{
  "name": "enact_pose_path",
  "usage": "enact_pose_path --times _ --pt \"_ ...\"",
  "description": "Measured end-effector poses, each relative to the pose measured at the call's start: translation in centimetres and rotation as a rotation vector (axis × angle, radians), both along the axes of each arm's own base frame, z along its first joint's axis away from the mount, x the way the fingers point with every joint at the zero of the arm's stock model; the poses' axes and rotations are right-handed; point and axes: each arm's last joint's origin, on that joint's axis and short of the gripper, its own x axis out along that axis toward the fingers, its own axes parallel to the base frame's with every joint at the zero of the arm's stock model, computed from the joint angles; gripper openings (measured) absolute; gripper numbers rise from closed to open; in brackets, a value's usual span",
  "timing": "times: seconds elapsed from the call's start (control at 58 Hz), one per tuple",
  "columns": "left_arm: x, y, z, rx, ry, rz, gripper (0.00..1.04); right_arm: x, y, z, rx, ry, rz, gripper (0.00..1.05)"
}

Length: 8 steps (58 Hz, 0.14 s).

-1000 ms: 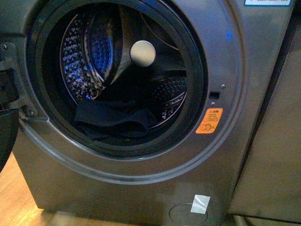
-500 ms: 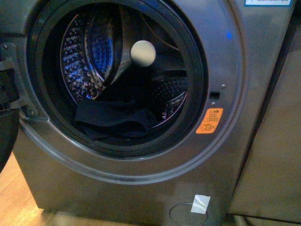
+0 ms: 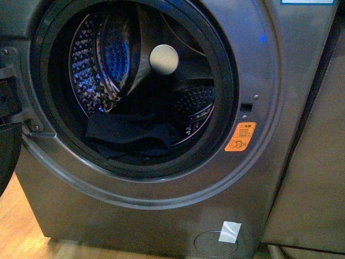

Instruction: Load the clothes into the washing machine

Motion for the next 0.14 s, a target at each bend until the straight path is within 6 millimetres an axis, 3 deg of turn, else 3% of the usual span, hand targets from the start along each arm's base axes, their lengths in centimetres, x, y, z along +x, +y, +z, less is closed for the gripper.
enact_pose_path --times 0.138 --pt "0.0 0.0 0.0 0.0 0.0 0.0 0.98 0.0 0.0 0.0 0.0 0.0 0.0 0.97"
